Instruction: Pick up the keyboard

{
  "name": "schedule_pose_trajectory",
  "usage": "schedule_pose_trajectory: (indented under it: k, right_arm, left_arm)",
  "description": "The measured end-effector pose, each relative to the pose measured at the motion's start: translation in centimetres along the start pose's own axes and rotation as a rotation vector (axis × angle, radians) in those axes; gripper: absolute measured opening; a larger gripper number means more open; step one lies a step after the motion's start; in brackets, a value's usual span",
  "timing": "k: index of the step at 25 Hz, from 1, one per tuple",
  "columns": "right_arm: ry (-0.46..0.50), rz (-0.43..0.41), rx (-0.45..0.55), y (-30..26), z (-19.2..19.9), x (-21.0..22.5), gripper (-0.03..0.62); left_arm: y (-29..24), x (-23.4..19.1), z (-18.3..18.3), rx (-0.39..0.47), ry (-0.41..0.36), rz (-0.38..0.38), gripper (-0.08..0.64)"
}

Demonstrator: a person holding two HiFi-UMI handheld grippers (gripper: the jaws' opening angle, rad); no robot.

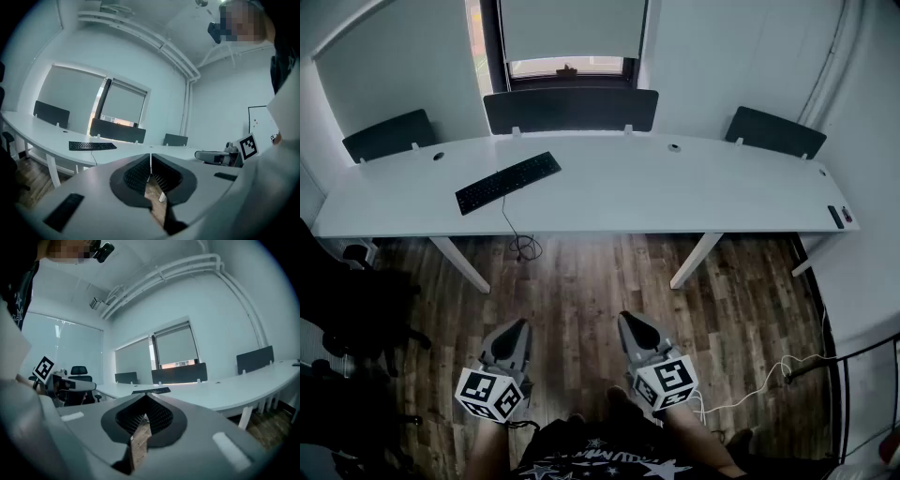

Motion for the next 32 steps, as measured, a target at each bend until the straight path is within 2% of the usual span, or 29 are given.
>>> schedule_pose_trajectory:
  k: [5, 12, 17, 20, 23, 26, 32]
  right_arm:
    - [-0.041, 0.064, -0.012, 0.6, 0.8, -1.3, 0.002]
    - [-0.045, 0.118, -0.028, 1.9, 1.4, -3.5, 0.002]
    - [-0.058, 0.126, -0.035, 2.4, 2.8, -4.8, 0.002]
    - [-0.072, 0.151, -0.013, 2.4, 2.7, -4.7, 0.002]
    - [-0.072, 0.161, 0.015, 2.3, 2.3, -5.1, 0.002]
    - [-0.04, 0.145, 0.002, 1.9, 2.3, -4.7, 0.002]
    - [-0.061, 0.126, -0.01, -1.1, 3.1, -2.1, 0.002]
  left_arm:
    - [1.4, -1.7, 0.7, 0.009, -0.011, 0.026, 0.017]
    - [2.5, -3.0, 0.9, 0.004, -0.003, 0.068, 0.017]
    - [3.5, -3.4, 2.2, -0.04, 0.027, 0.102, 0.017]
    - [3.9, -3.3, 2.3, -0.055, 0.005, 0.126, 0.017]
    - [4.3, -4.3, 2.1, -0.054, 0.01, 0.127, 0.017]
    - [3.9, -5.0, 2.2, -0.054, 0.026, 0.118, 0.017]
    - [2.0, -5.8, 1.8, -0.053, -0.015, 0.077, 0.017]
Point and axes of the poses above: the fingertips, and each gripper's own axes: y backward along the fingers, x to its right, z out of its underside, the point moved 10 cm from there along y, backward along the fingers, and after that the axes turned 9 degrees about y, right-handed, at the moved point
